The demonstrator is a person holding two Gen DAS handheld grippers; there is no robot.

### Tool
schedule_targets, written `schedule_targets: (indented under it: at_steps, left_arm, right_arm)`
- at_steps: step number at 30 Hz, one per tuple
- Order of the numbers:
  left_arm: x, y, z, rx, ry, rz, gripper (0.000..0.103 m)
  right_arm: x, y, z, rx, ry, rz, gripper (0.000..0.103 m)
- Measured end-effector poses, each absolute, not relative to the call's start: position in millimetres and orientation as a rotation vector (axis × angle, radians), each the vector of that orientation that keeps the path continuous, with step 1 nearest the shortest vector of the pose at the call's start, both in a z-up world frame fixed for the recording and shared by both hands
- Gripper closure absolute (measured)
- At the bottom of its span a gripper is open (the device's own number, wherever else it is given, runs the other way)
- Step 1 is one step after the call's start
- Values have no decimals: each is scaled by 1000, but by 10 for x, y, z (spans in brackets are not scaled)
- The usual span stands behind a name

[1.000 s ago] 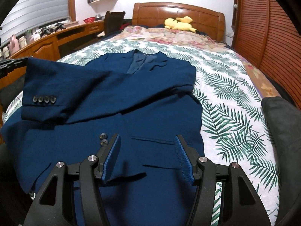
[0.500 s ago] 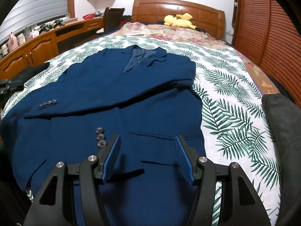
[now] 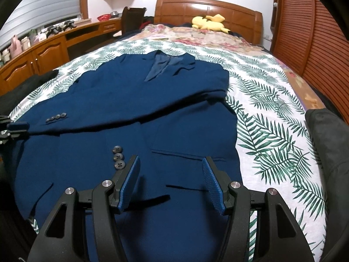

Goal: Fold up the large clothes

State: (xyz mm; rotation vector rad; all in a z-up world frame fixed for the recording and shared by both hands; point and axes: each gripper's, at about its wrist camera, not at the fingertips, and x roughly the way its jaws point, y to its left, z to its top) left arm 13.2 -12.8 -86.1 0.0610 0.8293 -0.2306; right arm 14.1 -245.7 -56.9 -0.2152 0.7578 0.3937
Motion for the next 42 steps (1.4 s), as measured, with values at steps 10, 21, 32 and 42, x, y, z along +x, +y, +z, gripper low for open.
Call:
schedule_targets:
  at_steps: [10,21,32,42]
  left_arm:
    - [208,-117,-1021,42,848,-214,84]
    - [-72,-303,-495,36,753,-253,102]
    - [-281,-10,-423,33,751,-174,93]
    - [-371,645,-795,-8,837,-36,91]
  right_arm:
    - [115,-2437,-568,-234,758,405,43]
    - [111,-2423,-576,-237,761,420,43]
    - [101,-2410,-587,-240,763,415,43]
    - [123,-2353,-656,-259,777,410,43]
